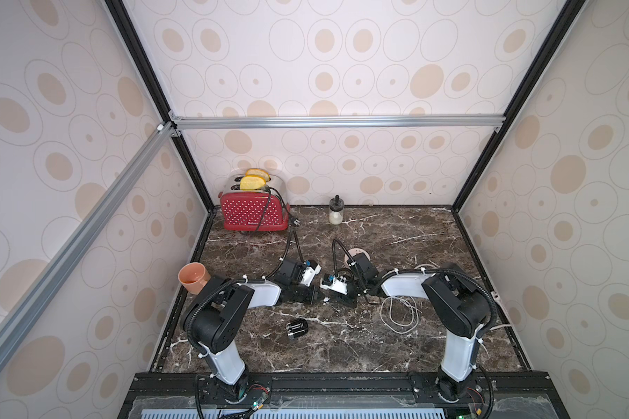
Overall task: Charge the electric shaver
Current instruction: Pick up the charging cable from the center of the board.
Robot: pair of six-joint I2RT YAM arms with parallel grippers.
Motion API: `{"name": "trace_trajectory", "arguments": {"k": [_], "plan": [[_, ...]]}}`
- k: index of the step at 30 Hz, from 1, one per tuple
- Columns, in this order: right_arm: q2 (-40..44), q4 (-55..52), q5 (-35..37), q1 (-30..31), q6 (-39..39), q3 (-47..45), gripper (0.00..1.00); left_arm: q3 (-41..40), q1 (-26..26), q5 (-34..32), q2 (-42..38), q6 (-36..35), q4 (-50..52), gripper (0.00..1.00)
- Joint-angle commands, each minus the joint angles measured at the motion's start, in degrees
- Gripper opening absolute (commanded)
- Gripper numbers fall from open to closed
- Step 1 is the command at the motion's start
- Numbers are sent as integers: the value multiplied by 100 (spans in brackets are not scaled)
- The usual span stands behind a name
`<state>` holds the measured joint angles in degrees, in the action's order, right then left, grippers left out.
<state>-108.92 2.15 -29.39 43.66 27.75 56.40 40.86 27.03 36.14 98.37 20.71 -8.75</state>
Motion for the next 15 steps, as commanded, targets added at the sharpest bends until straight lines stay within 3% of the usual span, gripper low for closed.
{"name": "trace_trajectory", "arguments": {"k": [1, 15], "plan": [[-155, -456, 390, 55, 141, -208, 24, -71, -2, -177, 142, -80, 199, 0], [-30, -83, 424, 52, -9, -351, 0, 4, -7, -315, -144, -141, 339, 0]]}}
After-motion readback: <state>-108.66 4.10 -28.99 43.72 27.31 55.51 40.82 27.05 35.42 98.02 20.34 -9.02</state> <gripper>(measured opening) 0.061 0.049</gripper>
